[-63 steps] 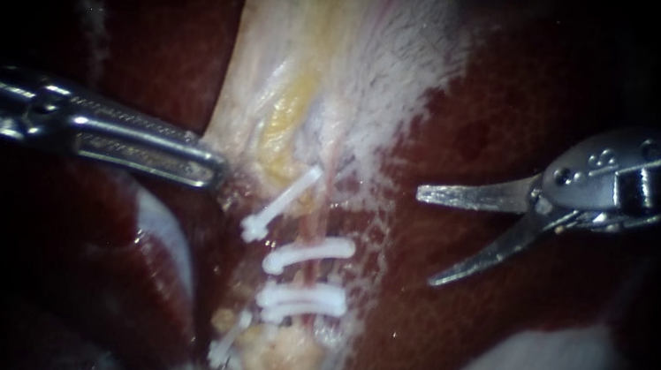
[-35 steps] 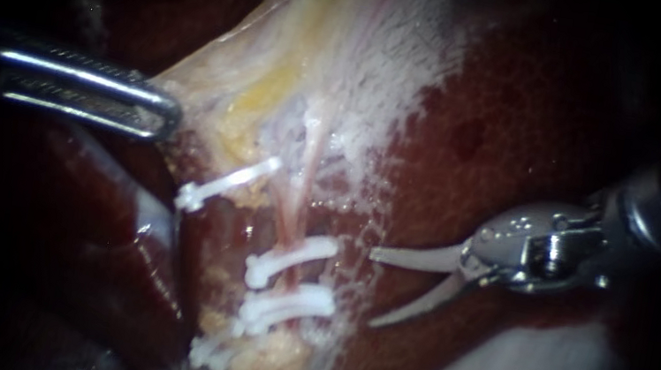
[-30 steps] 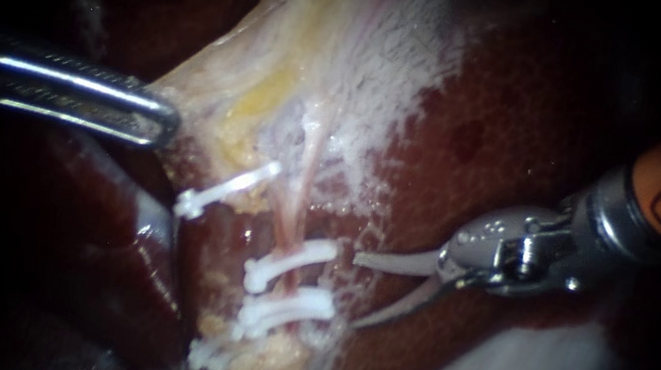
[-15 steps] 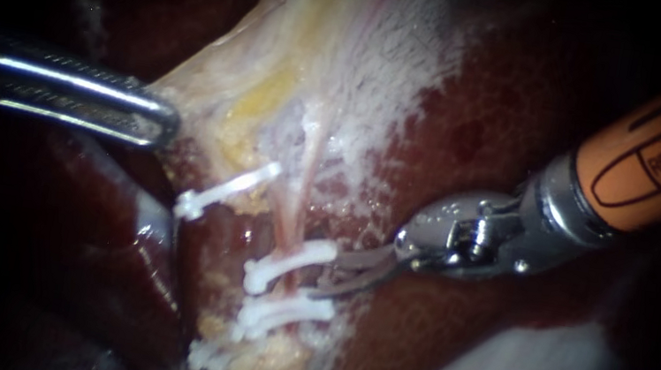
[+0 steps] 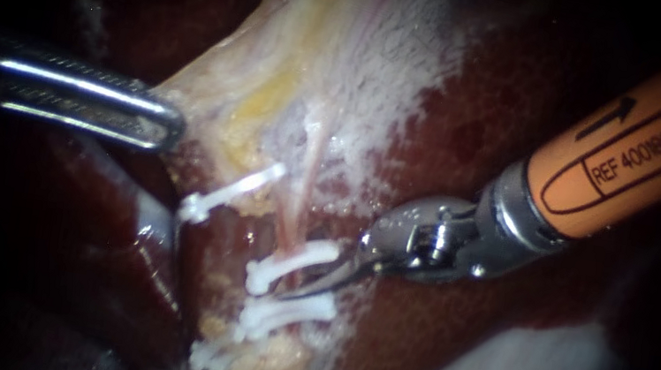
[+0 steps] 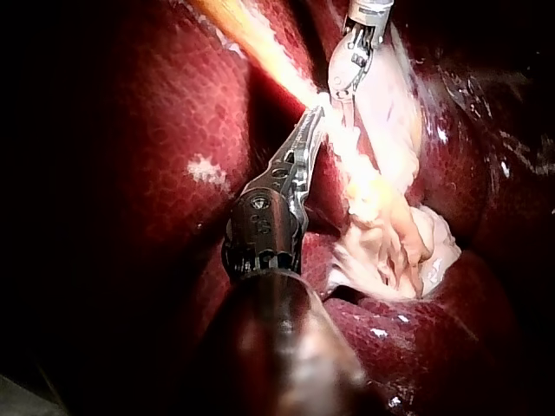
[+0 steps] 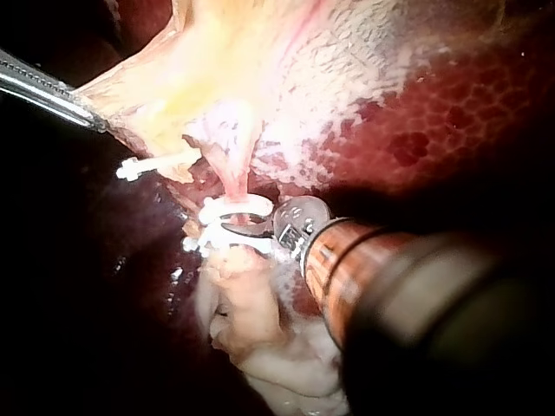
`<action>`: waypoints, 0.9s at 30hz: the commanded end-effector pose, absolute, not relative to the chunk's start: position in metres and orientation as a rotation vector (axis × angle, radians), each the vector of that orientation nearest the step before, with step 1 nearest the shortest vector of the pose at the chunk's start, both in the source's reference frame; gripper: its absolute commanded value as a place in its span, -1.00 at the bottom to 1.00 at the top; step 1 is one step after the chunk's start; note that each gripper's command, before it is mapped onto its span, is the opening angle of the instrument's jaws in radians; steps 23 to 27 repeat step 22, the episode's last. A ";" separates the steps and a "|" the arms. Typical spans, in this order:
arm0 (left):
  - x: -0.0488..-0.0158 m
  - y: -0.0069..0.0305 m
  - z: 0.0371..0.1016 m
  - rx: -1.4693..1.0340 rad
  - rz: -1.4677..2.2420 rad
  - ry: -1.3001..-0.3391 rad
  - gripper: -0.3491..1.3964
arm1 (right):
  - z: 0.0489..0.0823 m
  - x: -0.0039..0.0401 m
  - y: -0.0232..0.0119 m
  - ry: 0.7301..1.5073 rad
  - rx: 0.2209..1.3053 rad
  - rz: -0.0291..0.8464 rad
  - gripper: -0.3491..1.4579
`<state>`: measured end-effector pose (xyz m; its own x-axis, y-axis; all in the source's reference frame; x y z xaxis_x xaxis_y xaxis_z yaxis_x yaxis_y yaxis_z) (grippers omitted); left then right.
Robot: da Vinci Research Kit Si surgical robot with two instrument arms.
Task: Go to the cutting position right tube
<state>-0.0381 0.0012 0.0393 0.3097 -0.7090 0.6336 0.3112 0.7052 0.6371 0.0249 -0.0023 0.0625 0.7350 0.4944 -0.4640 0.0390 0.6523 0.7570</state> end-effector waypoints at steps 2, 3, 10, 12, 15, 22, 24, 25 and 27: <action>-0.0381 0.0012 0.0393 0.439 -0.703 -1.055 -1.00 | 0.0624 0.0250 -0.0024 0.718 0.836 0.282 -0.35; -0.0382 0.0012 0.0393 0.438 -0.703 -1.055 -1.00 | 0.0624 0.0251 -0.0024 0.721 0.838 0.282 -0.35; -0.0383 0.0011 0.0392 0.435 -0.706 -1.054 -1.00 | 0.0624 0.0254 -0.0025 0.729 0.845 0.272 -0.35; -0.0383 0.0011 0.0392 0.435 -0.706 -1.054 -1.00 | 0.0624 0.0254 -0.0025 0.729 0.845 0.271 -0.35; -0.0383 0.0011 0.0392 0.435 -0.706 -1.054 -1.00 | 0.0625 0.0254 -0.0025 0.729 0.845 0.271 -0.35; -0.0384 0.0011 0.0392 0.435 -0.706 -1.054 -1.00 | 0.0625 0.0254 -0.0026 0.729 0.845 0.270 -0.35; -0.0384 0.0011 0.0392 0.435 -0.706 -1.054 -1.00 | 0.0625 0.0254 -0.0026 0.729 0.845 0.270 -0.35; -0.0384 0.0011 0.0392 0.435 -0.706 -1.054 -1.00 | 0.0625 0.0254 -0.0026 0.729 0.845 0.270 -0.35; -0.0384 0.0011 0.0392 0.435 -0.706 -1.054 -1.00 | 0.0625 0.0254 -0.0026 0.729 0.845 0.270 -0.35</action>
